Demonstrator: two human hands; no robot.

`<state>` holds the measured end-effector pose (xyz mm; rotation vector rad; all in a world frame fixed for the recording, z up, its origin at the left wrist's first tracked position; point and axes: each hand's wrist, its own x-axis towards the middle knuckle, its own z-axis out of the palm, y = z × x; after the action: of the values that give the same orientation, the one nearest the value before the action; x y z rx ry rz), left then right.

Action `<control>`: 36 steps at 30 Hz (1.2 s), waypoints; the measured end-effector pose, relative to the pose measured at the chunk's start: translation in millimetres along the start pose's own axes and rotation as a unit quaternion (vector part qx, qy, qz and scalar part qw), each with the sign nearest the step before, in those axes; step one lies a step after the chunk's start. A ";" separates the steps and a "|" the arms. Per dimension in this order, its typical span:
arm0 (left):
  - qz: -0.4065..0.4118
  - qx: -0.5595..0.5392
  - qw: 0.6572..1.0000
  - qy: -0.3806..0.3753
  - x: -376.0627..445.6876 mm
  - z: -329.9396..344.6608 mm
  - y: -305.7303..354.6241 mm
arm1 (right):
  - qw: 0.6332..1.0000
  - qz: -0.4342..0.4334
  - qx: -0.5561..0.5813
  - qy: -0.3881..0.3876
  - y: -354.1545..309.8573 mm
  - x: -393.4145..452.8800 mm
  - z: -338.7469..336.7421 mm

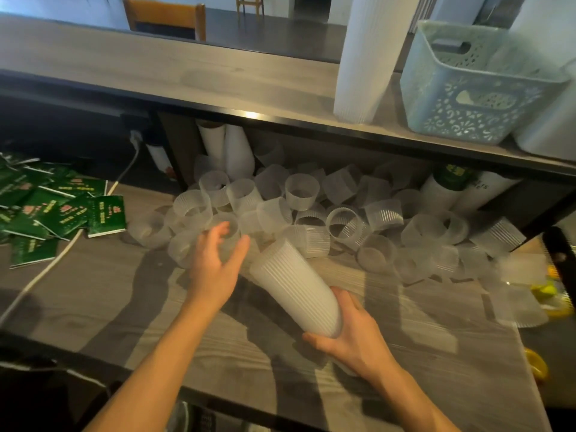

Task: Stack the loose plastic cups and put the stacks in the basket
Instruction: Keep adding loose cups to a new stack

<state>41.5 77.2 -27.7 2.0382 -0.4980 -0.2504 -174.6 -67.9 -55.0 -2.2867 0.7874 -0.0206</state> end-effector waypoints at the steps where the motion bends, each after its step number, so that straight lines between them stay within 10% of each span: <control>1: -0.003 0.038 0.997 0.060 7.1 -5.8 -10.6 | 1.000 0.001 -0.004 0.001 -2.1 1.8 -0.3; 4: -0.041 0.084 0.984 0.152 25.3 -21.6 -41.2 | 1.000 0.006 0.003 0.002 -7.7 6.2 -0.1; 10: -0.159 0.190 0.966 0.068 52.5 -27.7 -84.3 | 1.000 0.009 -0.007 -0.013 -16.1 7.3 6.6; 24: -0.111 -0.061 0.982 0.140 25.3 -17.1 -66.0 | 1.000 0.017 -0.019 -0.015 -13.6 2.1 0.2; 29: 0.011 -0.176 0.984 0.008 4.3 -33.9 -4.2 | 0.998 0.016 -0.044 -0.029 -13.5 1.0 -1.6; 36: 0.093 -0.055 0.978 -0.178 1.2 -34.3 23.0 | 0.999 -0.023 -0.036 -0.012 -21.6 2.9 -5.0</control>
<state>49.8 93.6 9.2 1.8294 -0.8719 -0.5219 -161.9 -60.4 -38.3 -2.3694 0.7328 0.0153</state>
